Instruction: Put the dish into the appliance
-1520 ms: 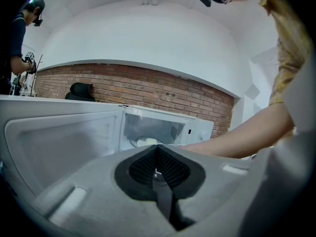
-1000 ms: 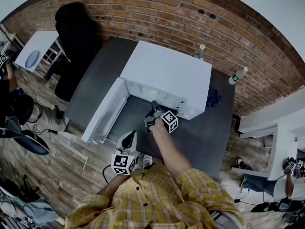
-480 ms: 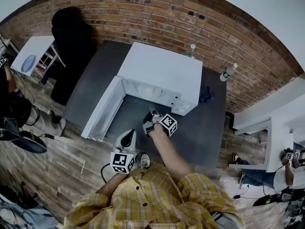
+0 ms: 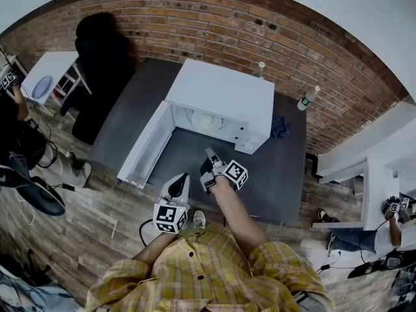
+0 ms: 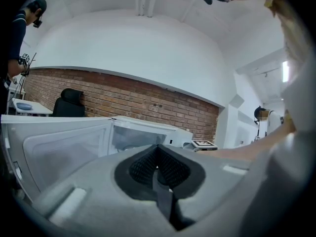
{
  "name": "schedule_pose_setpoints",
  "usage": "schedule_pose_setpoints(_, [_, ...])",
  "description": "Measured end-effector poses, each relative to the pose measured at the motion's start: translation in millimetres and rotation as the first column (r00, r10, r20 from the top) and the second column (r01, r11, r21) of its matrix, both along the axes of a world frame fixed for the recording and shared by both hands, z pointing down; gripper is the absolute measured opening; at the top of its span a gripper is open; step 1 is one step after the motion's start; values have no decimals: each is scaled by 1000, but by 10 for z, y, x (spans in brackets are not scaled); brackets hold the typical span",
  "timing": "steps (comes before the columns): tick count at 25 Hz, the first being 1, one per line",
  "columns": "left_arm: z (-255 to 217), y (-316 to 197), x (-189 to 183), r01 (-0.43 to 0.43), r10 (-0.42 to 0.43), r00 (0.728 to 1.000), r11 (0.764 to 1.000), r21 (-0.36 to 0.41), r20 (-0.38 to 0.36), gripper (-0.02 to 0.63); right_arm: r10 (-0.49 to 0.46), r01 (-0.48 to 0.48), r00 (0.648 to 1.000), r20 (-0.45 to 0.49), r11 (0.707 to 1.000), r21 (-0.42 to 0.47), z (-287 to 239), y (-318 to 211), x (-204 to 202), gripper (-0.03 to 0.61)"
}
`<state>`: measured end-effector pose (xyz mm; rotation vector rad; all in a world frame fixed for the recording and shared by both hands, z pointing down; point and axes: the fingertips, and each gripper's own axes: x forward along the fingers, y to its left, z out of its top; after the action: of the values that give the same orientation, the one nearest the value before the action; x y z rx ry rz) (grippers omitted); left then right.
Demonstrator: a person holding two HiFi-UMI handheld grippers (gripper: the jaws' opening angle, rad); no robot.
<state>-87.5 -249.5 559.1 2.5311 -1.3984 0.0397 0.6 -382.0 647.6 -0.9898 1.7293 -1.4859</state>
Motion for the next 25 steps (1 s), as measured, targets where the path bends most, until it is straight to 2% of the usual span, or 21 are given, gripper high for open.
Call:
schedule_pose_setpoints(7, [-26, 134, 32, -14, 14, 1000, 1000, 7, 3, -2, -69, 84, 989, -132, 991, 108, -288, 406, 1, 3])
schedule_pose_setpoints(9, [-22, 156, 52, -15, 15, 1000, 1000, 3, -4, -2, -89, 121, 973, -213, 982, 145, -362, 521, -2, 3])
schedule_pose_setpoints(13, [-45, 202, 38, -21, 21, 1000, 1000, 4, -4, -2, -82, 175, 919, -386, 961, 213, -486, 680, -29, 3])
schedule_pose_setpoints(16, [-36, 258, 43, -22, 22, 1000, 1000, -2, -4, -2, -60, 225, 850, -523, 939, 259, -559, 808, 1, 3])
schedule_pose_setpoints(19, [-39, 293, 42, -26, 26, 1000, 1000, -1, -1, -2, -36, 309, 739, -673, 905, 292, -656, 939, -29, 3])
schedule_pose_setpoints(21, [-39, 314, 28, -27, 27, 1000, 1000, 0, -1, -2, -15, 352, 676, -737, 885, 305, -713, 1034, -66, 3])
schedule_pose_setpoints(23, [-31, 343, 17, -28, 28, 1000, 1000, 0, 0, -2, 5, 381, 632, -775, 869, 316, -756, 1140, -101, 3])
schedule_pose_setpoints(25, [-33, 357, 17, -31, 31, 1000, 1000, 1, 1, -2, 24, 400, 602, -798, 856, 327, -799, 1220, -131, 3])
